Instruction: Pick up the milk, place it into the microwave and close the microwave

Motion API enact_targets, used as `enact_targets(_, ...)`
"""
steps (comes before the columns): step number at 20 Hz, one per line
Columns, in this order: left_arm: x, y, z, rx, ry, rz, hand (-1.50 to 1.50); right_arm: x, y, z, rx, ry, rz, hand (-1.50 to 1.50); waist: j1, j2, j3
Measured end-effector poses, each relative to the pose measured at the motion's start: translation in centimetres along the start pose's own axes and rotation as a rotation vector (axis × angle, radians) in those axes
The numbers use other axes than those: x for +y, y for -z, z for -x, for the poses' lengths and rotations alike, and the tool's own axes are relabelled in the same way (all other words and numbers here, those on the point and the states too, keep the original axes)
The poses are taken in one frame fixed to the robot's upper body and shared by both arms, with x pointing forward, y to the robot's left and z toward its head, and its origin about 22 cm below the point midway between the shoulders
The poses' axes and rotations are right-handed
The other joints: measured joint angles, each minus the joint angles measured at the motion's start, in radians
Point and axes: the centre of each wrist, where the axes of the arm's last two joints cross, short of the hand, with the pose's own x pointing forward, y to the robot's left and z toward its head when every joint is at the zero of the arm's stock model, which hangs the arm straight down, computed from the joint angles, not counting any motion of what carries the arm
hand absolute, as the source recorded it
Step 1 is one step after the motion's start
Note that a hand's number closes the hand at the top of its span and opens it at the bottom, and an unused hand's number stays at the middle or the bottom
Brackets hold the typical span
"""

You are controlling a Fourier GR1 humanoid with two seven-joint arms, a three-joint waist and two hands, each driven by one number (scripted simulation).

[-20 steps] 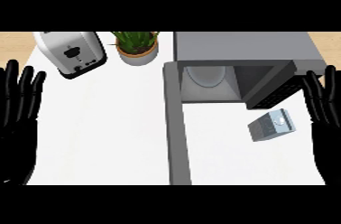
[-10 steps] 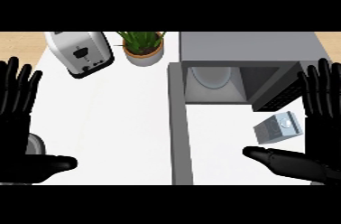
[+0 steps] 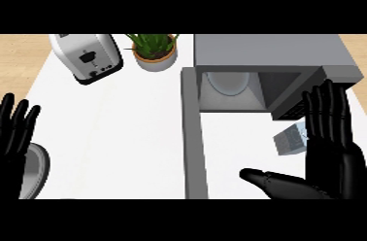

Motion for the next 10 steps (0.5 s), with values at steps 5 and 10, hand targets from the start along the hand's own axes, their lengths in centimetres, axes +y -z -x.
enact_targets(5, 0.7, -2.2, 0.2, 0.003, -0.003, -0.003, -1.50, -0.1, -0.7, 0.7, -0.003, -0.076, 0.072, -1.50, 0.000, 0.000, 0.000)
enact_targets(10, 0.3, -3.5, 0.4, 0.006, 0.001, -0.004, -1.50, -0.7, -0.5, 1.8, -0.008, -0.169, 0.154, -1.50, 0.001, 0.000, 0.000)
